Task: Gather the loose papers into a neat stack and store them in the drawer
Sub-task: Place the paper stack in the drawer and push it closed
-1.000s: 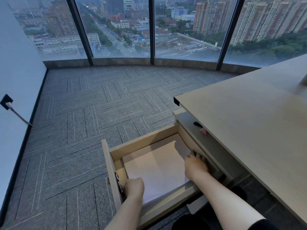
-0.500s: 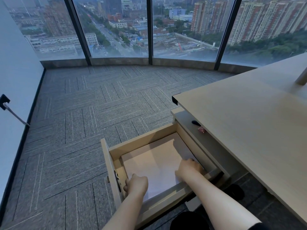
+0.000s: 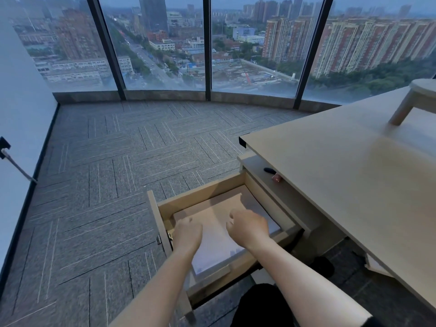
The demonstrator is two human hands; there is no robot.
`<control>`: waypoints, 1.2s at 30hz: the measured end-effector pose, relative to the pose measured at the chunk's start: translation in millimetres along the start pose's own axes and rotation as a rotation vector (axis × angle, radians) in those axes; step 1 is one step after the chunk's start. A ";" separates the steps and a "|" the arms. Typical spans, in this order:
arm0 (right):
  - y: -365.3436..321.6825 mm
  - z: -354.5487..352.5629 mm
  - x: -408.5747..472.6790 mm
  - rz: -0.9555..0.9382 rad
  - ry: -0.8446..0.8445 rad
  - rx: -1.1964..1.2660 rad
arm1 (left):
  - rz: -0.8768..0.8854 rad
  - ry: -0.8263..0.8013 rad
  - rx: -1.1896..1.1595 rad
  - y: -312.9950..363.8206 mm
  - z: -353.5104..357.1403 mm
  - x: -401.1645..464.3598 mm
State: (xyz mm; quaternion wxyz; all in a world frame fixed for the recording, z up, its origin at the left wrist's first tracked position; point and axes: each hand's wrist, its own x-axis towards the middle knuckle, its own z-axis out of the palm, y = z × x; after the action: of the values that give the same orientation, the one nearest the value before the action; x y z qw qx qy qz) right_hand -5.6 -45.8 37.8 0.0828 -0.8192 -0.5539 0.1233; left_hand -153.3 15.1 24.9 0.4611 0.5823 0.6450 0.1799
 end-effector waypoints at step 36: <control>-58.7 37.5 -108.9 -0.020 -0.028 0.105 | -0.086 -0.135 -0.458 -31.6 -23.7 -50.8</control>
State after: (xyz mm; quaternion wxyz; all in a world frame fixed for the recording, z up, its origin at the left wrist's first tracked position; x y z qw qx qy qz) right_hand -107.4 -125.0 30.0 0.1192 -0.8062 -0.5560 0.1630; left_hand -196.1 -32.4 32.3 0.6304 0.4452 0.5794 0.2621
